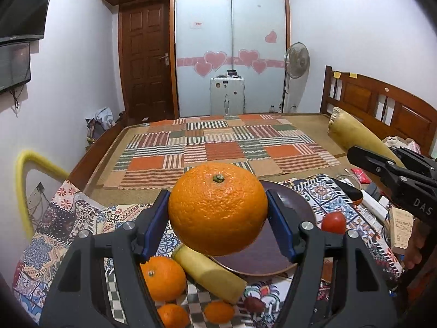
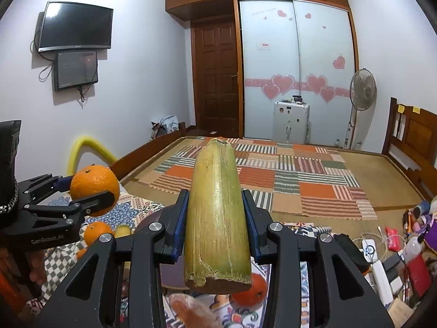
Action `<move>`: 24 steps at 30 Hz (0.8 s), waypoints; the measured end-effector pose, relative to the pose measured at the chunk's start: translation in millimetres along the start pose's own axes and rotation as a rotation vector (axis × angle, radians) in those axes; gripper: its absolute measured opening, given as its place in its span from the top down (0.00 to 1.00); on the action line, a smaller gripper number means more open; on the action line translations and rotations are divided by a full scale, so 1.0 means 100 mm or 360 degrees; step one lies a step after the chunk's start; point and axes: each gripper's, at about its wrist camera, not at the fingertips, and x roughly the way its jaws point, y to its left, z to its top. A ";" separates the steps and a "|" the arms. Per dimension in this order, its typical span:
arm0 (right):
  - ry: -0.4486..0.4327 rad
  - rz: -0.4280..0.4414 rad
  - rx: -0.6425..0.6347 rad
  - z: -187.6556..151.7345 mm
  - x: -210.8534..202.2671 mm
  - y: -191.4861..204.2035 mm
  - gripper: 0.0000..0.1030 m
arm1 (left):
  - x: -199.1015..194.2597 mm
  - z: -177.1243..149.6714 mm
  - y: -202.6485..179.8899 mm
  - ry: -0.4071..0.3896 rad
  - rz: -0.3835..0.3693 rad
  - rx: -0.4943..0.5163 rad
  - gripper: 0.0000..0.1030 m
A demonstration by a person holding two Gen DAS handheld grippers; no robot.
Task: Organize fruits
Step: 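Lift the large orange with the left gripper while the right gripper lifts the yellow stalk, then lower the orange onto the purple plate with the left gripper while the right gripper sets the stalk beside it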
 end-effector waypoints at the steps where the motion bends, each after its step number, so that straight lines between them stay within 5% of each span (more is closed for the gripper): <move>1: 0.0007 -0.0001 -0.0001 0.00 0.03 0.00 0.67 | 0.06 0.00 0.00 0.0012 0.0003 0.0001 0.33; 24: 0.0511 0.0003 -0.0192 -0.17 0.99 0.10 0.67 | 1.17 -0.08 0.11 0.0410 -0.0069 -0.0029 0.33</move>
